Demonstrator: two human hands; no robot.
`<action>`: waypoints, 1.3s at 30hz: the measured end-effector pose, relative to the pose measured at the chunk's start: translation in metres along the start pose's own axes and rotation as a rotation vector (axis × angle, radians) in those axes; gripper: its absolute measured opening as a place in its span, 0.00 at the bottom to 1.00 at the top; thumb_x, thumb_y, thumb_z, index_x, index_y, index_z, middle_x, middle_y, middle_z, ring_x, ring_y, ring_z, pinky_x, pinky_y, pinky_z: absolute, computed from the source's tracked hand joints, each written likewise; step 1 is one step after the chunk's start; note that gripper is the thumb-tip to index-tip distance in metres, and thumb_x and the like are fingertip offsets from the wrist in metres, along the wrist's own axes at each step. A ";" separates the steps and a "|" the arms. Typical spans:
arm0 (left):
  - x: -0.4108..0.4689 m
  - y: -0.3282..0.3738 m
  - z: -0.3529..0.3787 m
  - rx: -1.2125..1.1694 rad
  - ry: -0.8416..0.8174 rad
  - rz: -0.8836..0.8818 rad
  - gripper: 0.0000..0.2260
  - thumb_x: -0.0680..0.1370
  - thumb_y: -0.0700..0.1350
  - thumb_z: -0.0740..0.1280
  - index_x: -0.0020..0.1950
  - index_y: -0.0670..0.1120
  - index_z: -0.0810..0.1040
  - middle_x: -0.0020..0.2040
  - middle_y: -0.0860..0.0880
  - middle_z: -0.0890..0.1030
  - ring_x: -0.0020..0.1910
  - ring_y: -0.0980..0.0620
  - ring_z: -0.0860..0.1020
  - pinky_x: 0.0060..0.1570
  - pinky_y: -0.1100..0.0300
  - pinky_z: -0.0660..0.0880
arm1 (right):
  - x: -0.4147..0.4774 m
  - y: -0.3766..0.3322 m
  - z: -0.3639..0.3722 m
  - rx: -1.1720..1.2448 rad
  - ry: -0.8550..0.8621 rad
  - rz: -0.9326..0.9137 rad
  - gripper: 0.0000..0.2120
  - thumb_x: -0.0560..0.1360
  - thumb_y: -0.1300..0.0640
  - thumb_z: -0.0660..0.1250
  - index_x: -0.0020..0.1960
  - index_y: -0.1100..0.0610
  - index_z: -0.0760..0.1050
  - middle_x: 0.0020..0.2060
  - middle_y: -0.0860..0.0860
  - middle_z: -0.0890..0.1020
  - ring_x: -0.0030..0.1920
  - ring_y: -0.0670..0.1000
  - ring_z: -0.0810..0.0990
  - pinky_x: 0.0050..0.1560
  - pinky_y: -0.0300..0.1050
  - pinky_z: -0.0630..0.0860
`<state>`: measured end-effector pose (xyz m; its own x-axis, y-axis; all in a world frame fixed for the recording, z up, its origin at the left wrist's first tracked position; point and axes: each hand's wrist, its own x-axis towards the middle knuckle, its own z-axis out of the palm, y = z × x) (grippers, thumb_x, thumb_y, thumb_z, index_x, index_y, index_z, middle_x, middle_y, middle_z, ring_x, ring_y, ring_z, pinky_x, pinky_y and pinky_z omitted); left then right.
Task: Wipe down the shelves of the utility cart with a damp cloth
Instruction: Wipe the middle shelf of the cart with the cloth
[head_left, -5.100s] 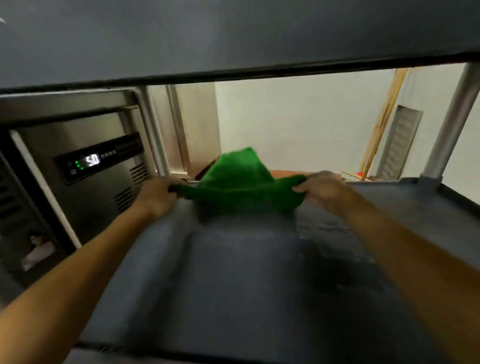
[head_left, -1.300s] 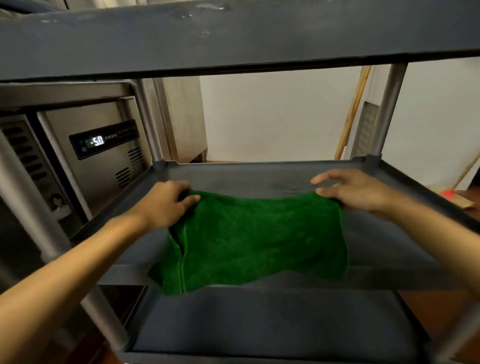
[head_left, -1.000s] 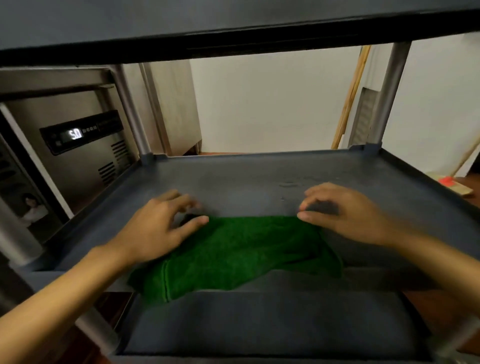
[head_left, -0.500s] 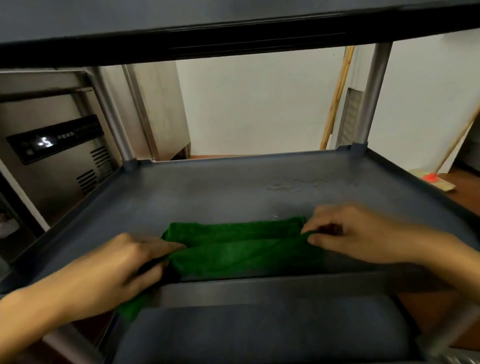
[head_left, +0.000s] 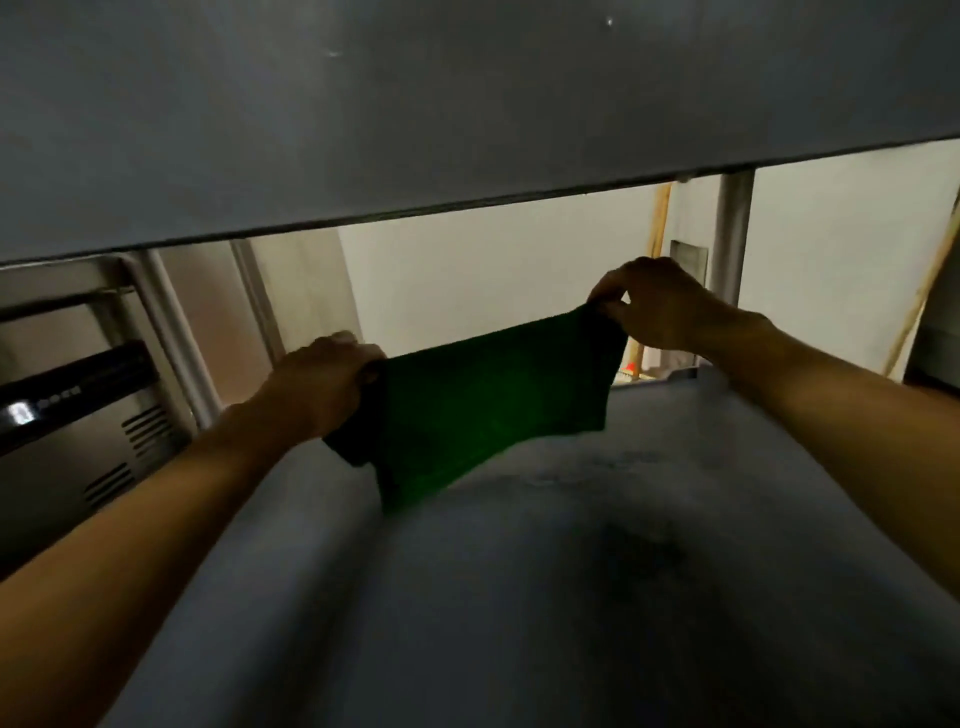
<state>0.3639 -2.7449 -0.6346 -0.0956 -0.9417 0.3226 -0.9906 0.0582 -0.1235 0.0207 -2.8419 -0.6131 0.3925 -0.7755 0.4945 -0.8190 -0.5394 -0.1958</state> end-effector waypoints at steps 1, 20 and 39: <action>0.014 0.005 0.001 -0.005 0.027 -0.021 0.14 0.82 0.44 0.61 0.66 0.50 0.76 0.57 0.44 0.75 0.57 0.43 0.75 0.52 0.53 0.72 | 0.007 0.005 0.000 -0.036 0.067 0.014 0.12 0.81 0.58 0.62 0.59 0.56 0.81 0.56 0.56 0.83 0.57 0.57 0.79 0.59 0.50 0.75; 0.000 0.076 0.109 -0.063 -0.135 0.123 0.10 0.82 0.43 0.63 0.62 0.48 0.78 0.54 0.47 0.80 0.51 0.47 0.80 0.52 0.50 0.78 | -0.100 0.077 0.102 -0.099 -0.299 0.249 0.27 0.75 0.68 0.63 0.67 0.44 0.76 0.62 0.49 0.80 0.59 0.50 0.79 0.57 0.45 0.76; -0.089 0.103 0.080 -0.058 -0.251 0.092 0.13 0.83 0.49 0.60 0.66 0.49 0.76 0.60 0.46 0.76 0.60 0.45 0.73 0.55 0.49 0.75 | -0.188 0.041 0.060 -0.112 -0.404 0.269 0.27 0.76 0.67 0.59 0.69 0.46 0.74 0.58 0.51 0.79 0.55 0.54 0.78 0.53 0.48 0.76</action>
<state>0.2785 -2.6817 -0.7513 -0.1651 -0.9839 0.0684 -0.9836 0.1591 -0.0856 -0.0618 -2.7381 -0.7652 0.2742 -0.9594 0.0666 -0.9446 -0.2817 -0.1684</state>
